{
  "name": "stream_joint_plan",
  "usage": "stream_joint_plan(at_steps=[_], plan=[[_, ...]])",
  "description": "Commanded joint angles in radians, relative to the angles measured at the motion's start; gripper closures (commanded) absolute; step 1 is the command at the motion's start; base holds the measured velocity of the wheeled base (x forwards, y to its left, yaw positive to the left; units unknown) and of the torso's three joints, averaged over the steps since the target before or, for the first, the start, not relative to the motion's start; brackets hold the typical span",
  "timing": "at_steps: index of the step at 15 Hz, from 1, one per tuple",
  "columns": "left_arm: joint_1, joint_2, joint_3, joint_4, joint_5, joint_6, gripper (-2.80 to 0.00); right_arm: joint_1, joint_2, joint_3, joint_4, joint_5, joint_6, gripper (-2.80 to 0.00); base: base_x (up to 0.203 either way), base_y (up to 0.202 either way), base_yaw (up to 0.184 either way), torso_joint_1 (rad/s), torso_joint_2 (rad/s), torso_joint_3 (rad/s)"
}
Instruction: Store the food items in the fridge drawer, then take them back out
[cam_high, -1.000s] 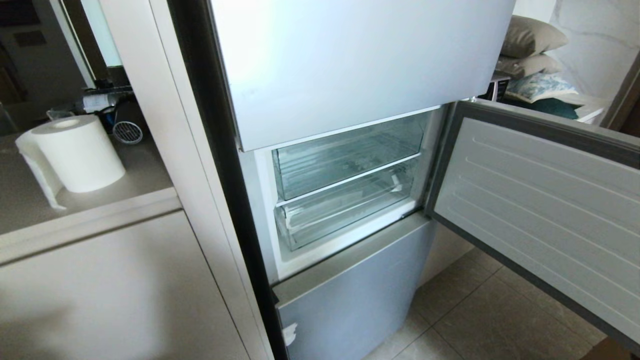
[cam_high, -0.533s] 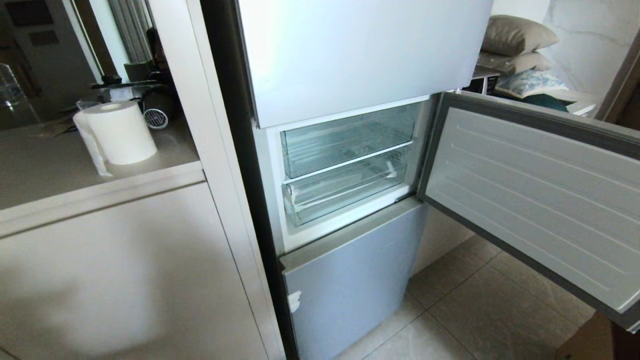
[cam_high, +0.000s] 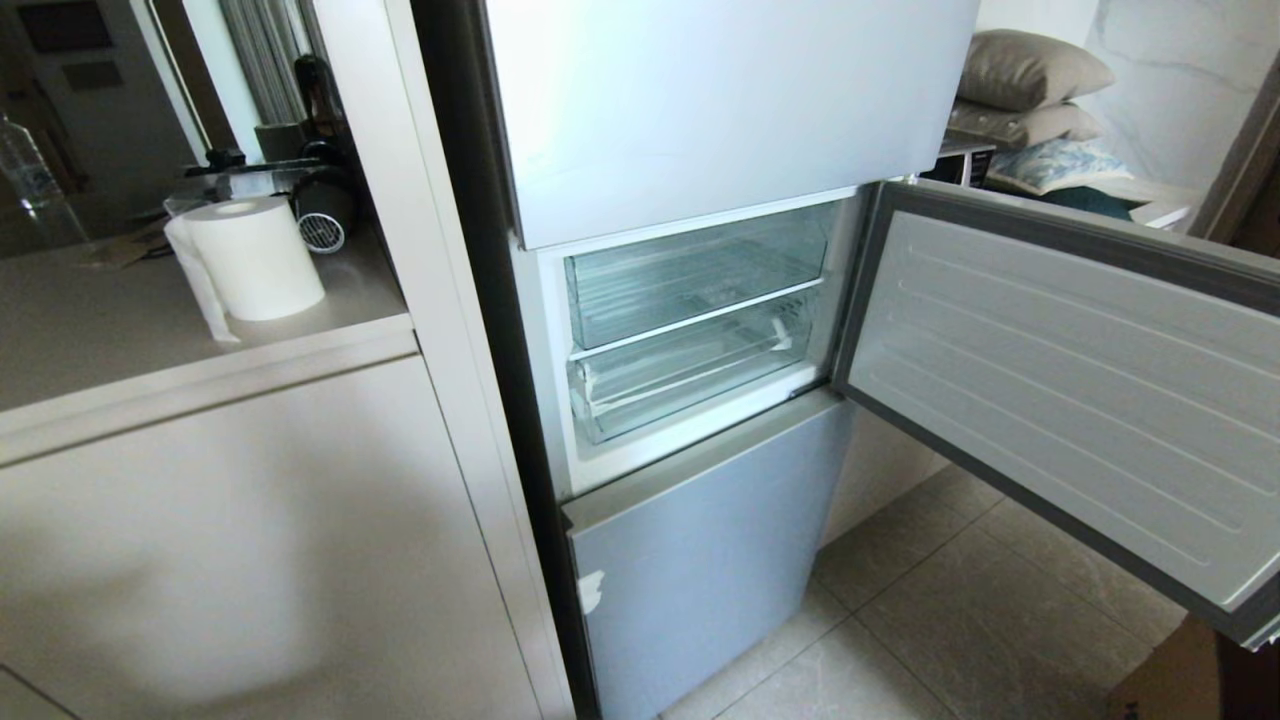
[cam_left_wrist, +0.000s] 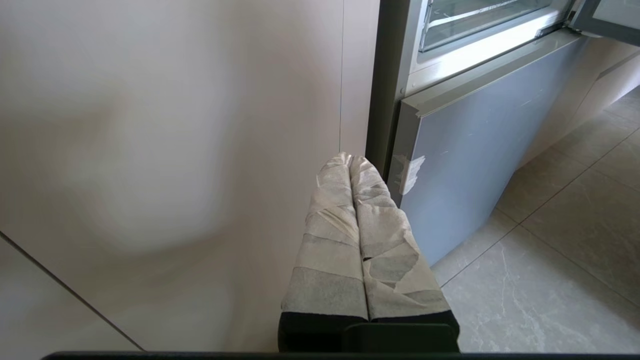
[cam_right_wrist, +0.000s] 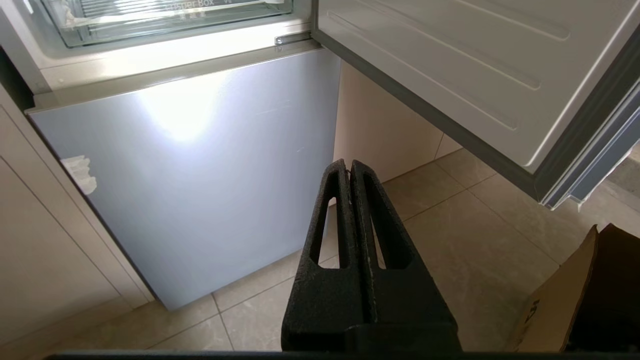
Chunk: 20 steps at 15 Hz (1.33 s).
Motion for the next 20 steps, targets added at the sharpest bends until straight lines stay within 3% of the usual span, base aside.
stream_joint_plan(at_steps=[1,4,7,10,12,15,17,20], plan=[[0.001,0.001,0.0,0.0,0.001,0.0,0.0,0.0,0.0,-0.002,0.002,-0.002,0.018,0.0,0.0,0.0,0.0,0.0,0.0,0.0],[0.0,0.001,0.0,0.0,0.002,0.0,0.0,0.0,0.0,-0.029,0.002,-0.008,0.037,0.0,0.0,0.0,0.0,0.0,0.0,0.0],[0.001,0.001,0.0,0.0,0.001,0.0,0.0,-0.002,0.077,-0.258,0.074,-0.019,0.105,0.0,0.0,0.0,0.0,0.0,0.0,0.0],[0.0,0.001,0.0,0.0,0.0,0.0,0.0,-0.075,0.353,-0.426,0.078,-0.018,0.297,0.0,0.0,0.0,0.0,0.0,0.0,0.0],[0.001,0.001,0.0,0.0,0.002,0.0,0.0,-0.2,0.584,-0.467,-0.018,0.024,0.42,0.0,0.0,0.0,0.0,0.0,0.0,0.0],[0.0,0.001,0.0,0.0,0.002,0.0,0.0,-0.547,0.872,-0.492,-0.255,0.174,0.575,0.0,0.0,0.0,0.0,0.0,0.0,0.0],[0.0,0.001,0.0,0.0,0.002,0.0,0.0,-0.737,0.995,-0.511,-0.408,0.249,0.649,0.0,0.0,0.0,0.0,0.0,0.0,0.0],[0.0,0.001,0.0,0.0,0.001,0.0,0.0,-0.968,1.13,-0.525,-0.666,0.293,0.737,0.0,0.0,0.0,0.0,0.0,0.0,0.0]])
